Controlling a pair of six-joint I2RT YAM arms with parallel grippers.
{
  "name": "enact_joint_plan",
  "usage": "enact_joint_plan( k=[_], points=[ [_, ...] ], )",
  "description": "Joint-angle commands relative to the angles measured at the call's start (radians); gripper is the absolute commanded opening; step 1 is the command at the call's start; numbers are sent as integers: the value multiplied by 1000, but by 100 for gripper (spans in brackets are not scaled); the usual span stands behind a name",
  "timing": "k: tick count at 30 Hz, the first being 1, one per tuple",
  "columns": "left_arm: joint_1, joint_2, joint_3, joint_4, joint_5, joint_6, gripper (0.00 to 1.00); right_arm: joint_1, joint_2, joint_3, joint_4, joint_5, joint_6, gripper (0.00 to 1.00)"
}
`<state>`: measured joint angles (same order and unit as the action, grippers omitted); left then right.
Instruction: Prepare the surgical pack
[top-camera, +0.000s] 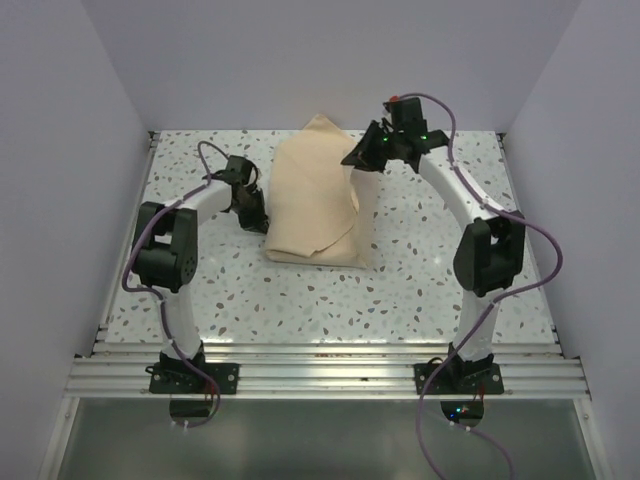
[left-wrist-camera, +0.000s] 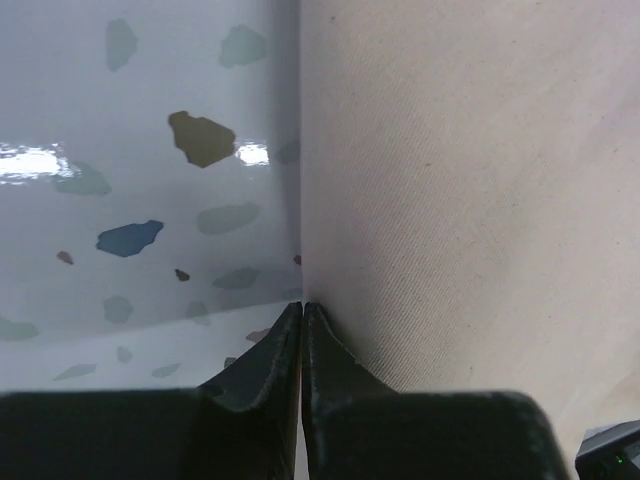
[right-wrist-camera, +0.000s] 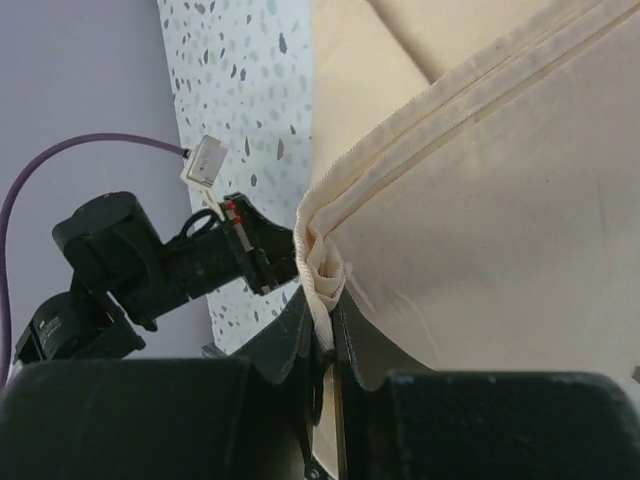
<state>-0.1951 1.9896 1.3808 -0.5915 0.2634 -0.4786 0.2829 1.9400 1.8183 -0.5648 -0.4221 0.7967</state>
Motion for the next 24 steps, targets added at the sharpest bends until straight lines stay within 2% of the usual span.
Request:
enact_joint_plan(
  k=[1, 7, 19, 22, 24],
  points=[
    [-46, -14, -12, 90, 45, -6, 6, 96, 63, 152, 25, 39, 35, 0],
    [-73, -20, -16, 93, 46, -26, 6, 237, 255, 308, 22, 68, 67, 0],
    [-73, -26, -25, 94, 51, -34, 5, 344, 407, 335, 39, 77, 56, 0],
    [-72, -32, -31, 99, 51, -37, 9, 354, 430, 338, 46, 82, 56, 0],
    [-72, -44, -40, 95, 46, -37, 15, 355, 441, 352, 45, 82, 56, 1]
  ],
)
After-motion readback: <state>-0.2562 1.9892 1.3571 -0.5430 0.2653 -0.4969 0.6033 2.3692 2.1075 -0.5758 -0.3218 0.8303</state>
